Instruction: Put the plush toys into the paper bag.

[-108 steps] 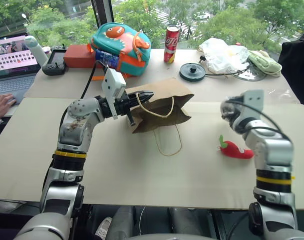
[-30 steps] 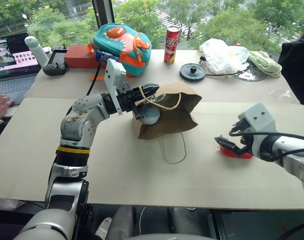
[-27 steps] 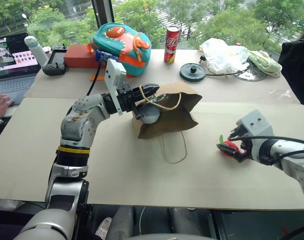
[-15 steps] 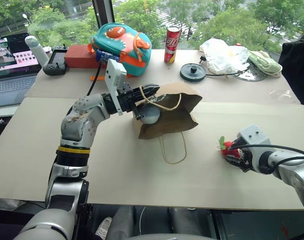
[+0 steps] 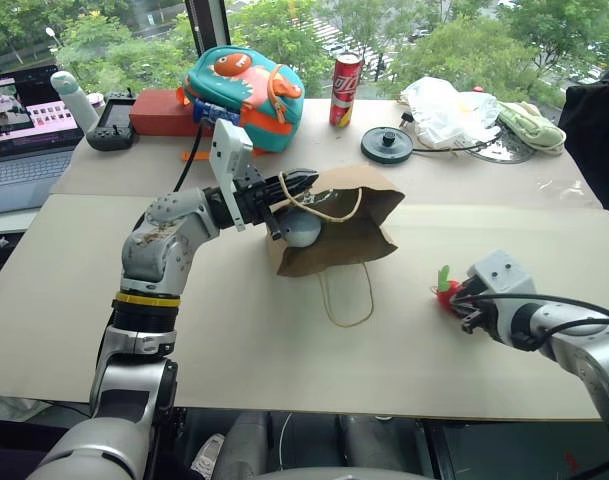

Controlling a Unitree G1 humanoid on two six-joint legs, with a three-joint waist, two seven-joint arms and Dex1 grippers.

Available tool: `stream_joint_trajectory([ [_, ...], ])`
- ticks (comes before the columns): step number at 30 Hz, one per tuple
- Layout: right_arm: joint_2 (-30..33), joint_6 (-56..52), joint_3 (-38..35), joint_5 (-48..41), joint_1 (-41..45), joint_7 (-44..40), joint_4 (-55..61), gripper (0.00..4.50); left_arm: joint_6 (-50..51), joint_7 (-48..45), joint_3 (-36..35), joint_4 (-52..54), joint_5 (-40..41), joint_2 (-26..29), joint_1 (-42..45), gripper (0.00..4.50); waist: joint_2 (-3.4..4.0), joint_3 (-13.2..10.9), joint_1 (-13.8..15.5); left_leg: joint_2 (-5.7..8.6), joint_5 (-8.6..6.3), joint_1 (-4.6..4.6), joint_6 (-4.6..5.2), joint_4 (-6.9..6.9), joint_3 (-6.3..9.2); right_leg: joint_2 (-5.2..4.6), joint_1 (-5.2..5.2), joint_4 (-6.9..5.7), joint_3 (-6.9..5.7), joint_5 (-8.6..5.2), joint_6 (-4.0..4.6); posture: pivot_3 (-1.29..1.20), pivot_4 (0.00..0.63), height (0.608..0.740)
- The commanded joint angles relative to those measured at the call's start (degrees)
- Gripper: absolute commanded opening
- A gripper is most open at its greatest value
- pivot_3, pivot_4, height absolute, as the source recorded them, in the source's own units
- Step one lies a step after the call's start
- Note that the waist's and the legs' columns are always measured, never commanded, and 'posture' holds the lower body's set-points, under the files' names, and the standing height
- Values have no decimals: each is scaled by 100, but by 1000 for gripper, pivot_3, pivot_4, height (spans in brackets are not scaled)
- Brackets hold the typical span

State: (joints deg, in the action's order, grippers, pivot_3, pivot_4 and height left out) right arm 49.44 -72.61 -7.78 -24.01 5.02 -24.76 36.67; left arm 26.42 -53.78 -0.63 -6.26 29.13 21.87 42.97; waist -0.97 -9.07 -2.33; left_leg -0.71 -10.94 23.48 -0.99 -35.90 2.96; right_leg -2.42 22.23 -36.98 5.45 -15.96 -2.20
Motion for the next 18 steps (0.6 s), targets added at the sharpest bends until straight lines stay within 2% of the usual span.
stream_joint_trajectory([
  [1, -283, 4, -525, -287, 271, -51, 482, 1118, -104, -5, -66, 72, -6, 25, 186, 0, 0, 0, -4, 0, 0, 0, 0, 0, 1, 0, 0, 0, 0, 0, 0, 0, 150, 739],
  [5, -677, -314, -913, -741, 642, -100, 879, 1118, -99, 6, -61, 52, -3, 8, 210, 0, 0, 0, 0, 0, 0, 0, 0, 0, 2, 0, 0, -2, -1, 2, 3, 0, 150, 739],
  [10, -1035, -658, -1043, -1188, 968, -67, 1266, 1118, -96, -3, -53, -2, 4, -6, 253, 0, 0, 0, 6, 0, 0, 2, 0, 0, 5, 0, -1, -1, -4, 6, 11, 0, 150, 739],
  [18, -1932, -1100, -646, -1473, 1199, 420, 1669, 1118, -48, -11, -63, -83, 30, -13, 354, 0, 1, 1, -3, -1, 0, 0, 0, 1, 5, 1, 1, -5, -4, 7, 12, 0, 150, 739],
])
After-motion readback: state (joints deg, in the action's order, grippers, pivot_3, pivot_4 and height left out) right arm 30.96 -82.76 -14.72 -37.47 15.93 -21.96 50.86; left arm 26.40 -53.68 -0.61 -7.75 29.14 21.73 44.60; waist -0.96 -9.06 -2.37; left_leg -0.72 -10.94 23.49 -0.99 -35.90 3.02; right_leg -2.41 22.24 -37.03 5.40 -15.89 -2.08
